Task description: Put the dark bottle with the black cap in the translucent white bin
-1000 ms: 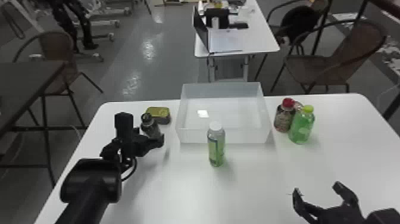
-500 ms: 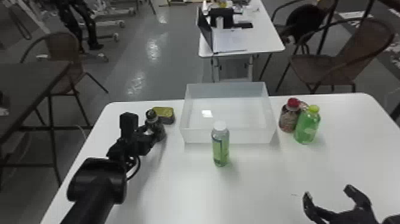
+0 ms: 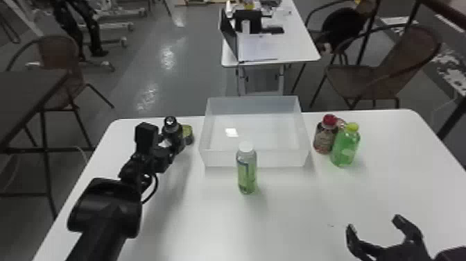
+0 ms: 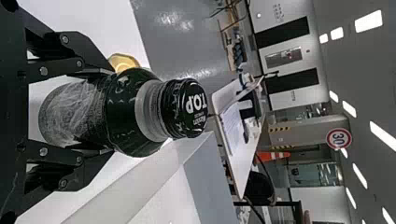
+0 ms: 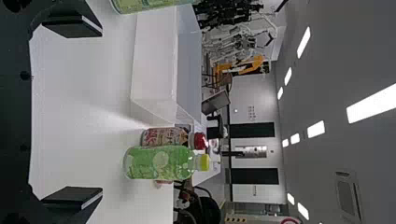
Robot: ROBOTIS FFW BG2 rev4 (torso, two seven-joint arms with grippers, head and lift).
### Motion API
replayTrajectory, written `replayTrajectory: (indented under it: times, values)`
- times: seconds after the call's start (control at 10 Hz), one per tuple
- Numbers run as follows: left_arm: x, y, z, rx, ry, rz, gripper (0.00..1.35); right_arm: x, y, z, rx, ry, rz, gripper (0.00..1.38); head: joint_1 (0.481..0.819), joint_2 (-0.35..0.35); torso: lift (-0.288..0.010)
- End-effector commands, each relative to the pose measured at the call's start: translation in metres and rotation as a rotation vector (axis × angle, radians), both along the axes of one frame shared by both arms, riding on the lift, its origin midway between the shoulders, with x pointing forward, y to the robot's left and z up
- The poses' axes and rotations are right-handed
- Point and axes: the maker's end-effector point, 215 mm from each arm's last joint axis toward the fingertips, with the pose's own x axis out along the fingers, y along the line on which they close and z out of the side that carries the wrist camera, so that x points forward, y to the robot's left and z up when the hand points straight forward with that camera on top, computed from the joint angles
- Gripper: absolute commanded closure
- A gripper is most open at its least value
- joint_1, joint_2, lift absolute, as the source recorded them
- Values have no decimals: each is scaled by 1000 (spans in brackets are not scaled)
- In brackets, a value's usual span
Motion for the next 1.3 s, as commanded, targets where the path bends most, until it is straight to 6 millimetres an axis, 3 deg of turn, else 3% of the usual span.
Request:
replayTrajectory:
  times: [0.0,0.2,0.4,0.5,0.7,0.9,1.2]
  values:
    - [3,-13,42,32,-67,-9,771,-1,0,-2,0,3,0,98,695,113,-57]
    - [11,-50,91,-6,-151,-54,771,-1,0,-2,0,5,0,98,695,99,-57]
    - [14,-103,111,-127,-189,-137,771,3,1,-1,-1,1,2,98,695,50,-57]
    - [13,-126,109,-164,-180,-182,771,5,1,-1,-1,-1,2,98,695,34,-57]
    - [12,-163,90,-240,-145,-247,762,3,1,-3,-1,4,2,98,695,-22,-57]
    - [11,-184,45,-287,-42,-289,659,4,1,-4,0,5,2,98,695,-52,-57]
    - [9,-171,6,-278,41,-261,539,4,2,-7,-3,10,3,98,695,-71,-57]
